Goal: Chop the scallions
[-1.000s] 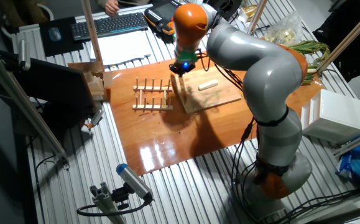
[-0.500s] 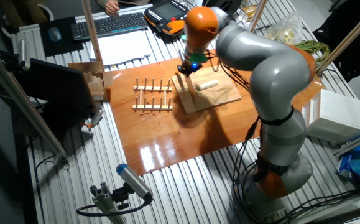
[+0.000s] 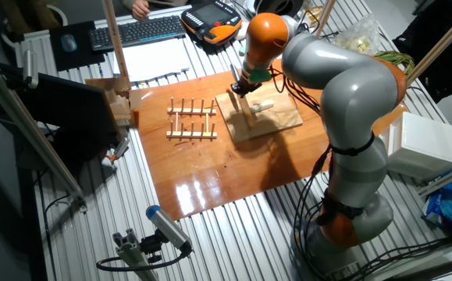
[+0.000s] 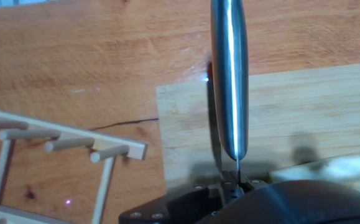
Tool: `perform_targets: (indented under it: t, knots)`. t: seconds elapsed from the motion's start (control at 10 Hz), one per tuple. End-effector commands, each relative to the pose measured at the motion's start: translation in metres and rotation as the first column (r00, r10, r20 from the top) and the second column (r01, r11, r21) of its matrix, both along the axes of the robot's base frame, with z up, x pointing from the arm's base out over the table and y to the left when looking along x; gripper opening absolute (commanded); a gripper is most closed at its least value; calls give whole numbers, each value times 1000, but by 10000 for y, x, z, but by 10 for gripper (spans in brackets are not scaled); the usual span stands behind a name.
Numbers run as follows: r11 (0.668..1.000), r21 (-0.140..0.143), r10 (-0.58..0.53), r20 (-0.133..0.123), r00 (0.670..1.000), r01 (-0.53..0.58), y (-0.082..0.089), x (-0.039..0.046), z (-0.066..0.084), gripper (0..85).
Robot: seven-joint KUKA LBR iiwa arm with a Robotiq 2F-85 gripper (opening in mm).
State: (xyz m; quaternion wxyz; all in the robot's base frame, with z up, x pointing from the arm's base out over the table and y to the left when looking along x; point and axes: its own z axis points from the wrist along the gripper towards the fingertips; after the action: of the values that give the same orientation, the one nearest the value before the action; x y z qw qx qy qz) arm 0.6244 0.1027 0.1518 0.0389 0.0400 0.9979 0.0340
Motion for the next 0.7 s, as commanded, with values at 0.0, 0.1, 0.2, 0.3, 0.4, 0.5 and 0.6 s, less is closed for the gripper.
perform_targets:
  t: [0.0,0.1,0.2,0.3,0.4,0.5,0.6]
  knots:
    - [1000,3,-8,-3,1000,8,8,18,11,0]
    - [1000,-2,-14,-4,1000,14,18,37,26,0]
    - [1000,-12,-14,-3,1000,14,19,38,26,0]
    - [1000,-12,-13,-13,1000,13,19,38,26,0]
    - [999,-1,-40,-28,999,40,19,38,26,0]
    - [995,-11,-101,-39,994,100,19,38,26,0]
    - [985,-43,-168,-51,984,166,19,38,26,0]
